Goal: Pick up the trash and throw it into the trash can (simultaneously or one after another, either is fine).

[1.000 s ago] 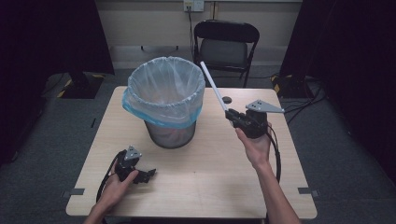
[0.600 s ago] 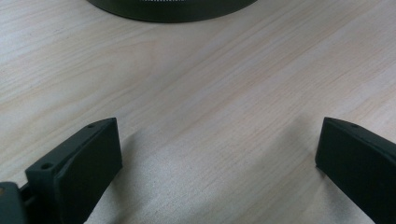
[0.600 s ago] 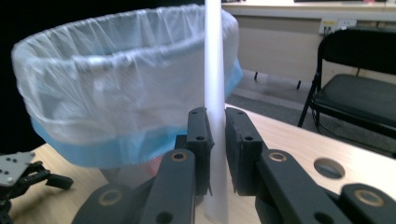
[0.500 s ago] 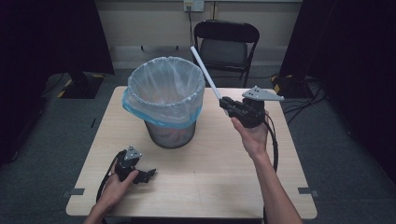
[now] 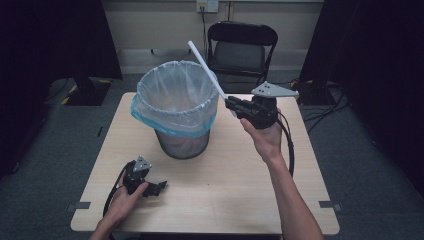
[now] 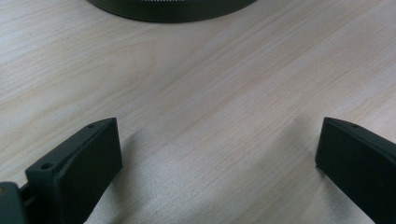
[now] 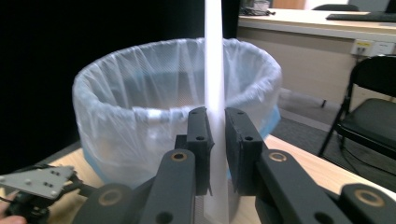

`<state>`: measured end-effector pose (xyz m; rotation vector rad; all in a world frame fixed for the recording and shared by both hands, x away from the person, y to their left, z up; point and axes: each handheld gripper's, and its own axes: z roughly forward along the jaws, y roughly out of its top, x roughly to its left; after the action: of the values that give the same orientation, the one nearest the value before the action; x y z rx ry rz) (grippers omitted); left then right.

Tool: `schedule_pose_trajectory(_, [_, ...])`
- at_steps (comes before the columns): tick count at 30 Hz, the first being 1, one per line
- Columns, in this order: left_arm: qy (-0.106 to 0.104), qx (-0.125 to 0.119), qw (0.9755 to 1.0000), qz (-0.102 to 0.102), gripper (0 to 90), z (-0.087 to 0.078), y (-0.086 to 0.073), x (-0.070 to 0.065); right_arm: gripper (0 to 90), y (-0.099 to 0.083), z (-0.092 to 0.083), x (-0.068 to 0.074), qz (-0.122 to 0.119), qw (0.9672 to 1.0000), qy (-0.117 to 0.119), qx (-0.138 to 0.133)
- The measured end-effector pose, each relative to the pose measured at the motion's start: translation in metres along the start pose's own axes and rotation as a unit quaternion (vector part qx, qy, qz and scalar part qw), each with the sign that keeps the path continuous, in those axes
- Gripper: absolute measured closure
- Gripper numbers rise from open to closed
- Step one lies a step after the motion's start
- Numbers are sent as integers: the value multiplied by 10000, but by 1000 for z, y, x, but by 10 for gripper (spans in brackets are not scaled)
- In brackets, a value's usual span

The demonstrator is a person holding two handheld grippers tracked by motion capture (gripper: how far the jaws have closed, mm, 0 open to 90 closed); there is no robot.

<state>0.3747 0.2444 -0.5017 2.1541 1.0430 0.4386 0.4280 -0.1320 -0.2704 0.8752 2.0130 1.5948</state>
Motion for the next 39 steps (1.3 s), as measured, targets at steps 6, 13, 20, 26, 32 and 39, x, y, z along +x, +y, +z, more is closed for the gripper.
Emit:
schedule_pose_trajectory(6, [1, 2, 10000, 0, 0, 0, 0, 0, 811, 14, 5, 3, -73, 9996, 253, -67])
schedule_pose_trajectory(13, [2, 2, 10000, 0, 0, 0, 0, 0, 810, 27, 14, 6, -62, 9985, 527, -139])
schedule_pose_trajectory(20, [0, 1, 10000, 1, 0, 0, 0, 0, 810, 35, 23, 12, -109, 9970, 737, -191])
schedule_pose_trajectory(26, [3, 0, 10000, 2, 0, 0, 0, 0, 810, 41, 34, 15, -102, 9960, 861, -211])
schedule_pose_trajectory(32, [3, 2, 10000, 1, 0, 0, 0, 0, 810, 49, 50, 20, -179, 9944, 1028, -154])
schedule_pose_trajectory(39, [1, 2, 10000, 1, 0, 0, 0, 0, 810, 55, 67, 25, -198, 9932, 1136, -133])
